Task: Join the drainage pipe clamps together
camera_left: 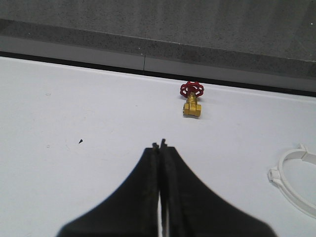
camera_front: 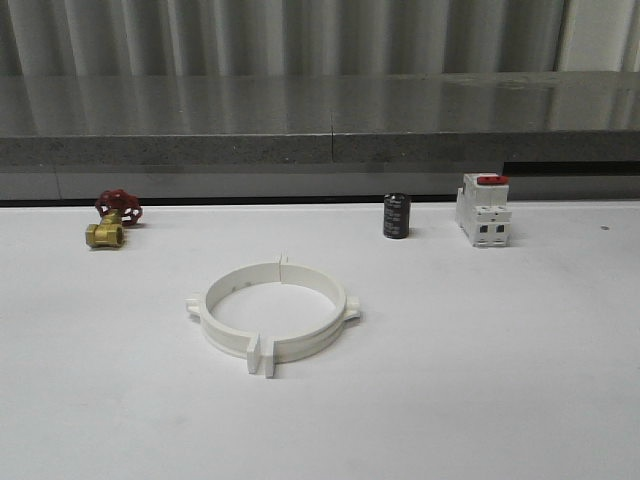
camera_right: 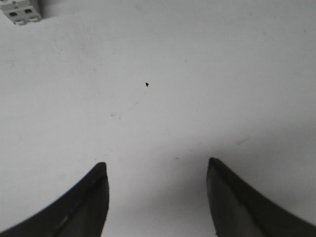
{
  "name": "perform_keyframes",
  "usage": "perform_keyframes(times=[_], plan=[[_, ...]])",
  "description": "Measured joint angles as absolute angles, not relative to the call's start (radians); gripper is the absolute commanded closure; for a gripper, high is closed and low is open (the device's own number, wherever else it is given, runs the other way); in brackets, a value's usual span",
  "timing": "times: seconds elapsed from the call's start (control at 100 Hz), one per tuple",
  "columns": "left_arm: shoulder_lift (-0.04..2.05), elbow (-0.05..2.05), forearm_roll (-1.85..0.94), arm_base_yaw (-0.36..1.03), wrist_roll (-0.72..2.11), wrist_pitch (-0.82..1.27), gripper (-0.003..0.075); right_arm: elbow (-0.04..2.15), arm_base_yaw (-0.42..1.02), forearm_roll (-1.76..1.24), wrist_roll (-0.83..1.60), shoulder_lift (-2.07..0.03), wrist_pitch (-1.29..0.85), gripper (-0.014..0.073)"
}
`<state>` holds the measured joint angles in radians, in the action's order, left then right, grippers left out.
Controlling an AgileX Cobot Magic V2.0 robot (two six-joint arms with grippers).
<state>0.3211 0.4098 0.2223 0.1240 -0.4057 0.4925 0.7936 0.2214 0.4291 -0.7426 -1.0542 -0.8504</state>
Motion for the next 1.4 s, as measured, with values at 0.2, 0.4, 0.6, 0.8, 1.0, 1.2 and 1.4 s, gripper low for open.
perform_keyframes(times=[0.2,0.4,0.6,0.8,1.0,1.2,1.4], plan=[[0.321,0.41,0.222,0.124,-0.406,0.492,0.074,0.684,0.221,0.429,-0.735,-0.9,-0.861,0.0355],[0.321,0.41,0.222,0.124,-0.406,0.492,0.074,0.668,0.221,0.429,-0.73,-0.824,-0.866,0.0657],[0.321,0.41,0.222,0.124,-0.406,0.492,0.074,0.668,0.221,0.431,-0.727,-0.816,-0.869,0.0662],[0.321,0.41,0.222,0.124,-0.406,0.492,0.074,0.668,0.221,0.431,-0.728,-0.816,-0.871,0.0662],[0.321,0.41,0.222,0.124,-0.406,0.492,0.074,0.667,0.221,0.431,-0.728,-0.816,-0.873,0.0662],[0.321,0.41,0.222,0.124,-0.406,0.492,0.074,0.667,0.221,0.435,-0.725,-0.816,-0.903,0.0662],[0.321,0.41,0.222,0.124,-0.406,0.492,0.074,0.667,0.221,0.436,-0.725,-0.816,-0.906,0.0662]])
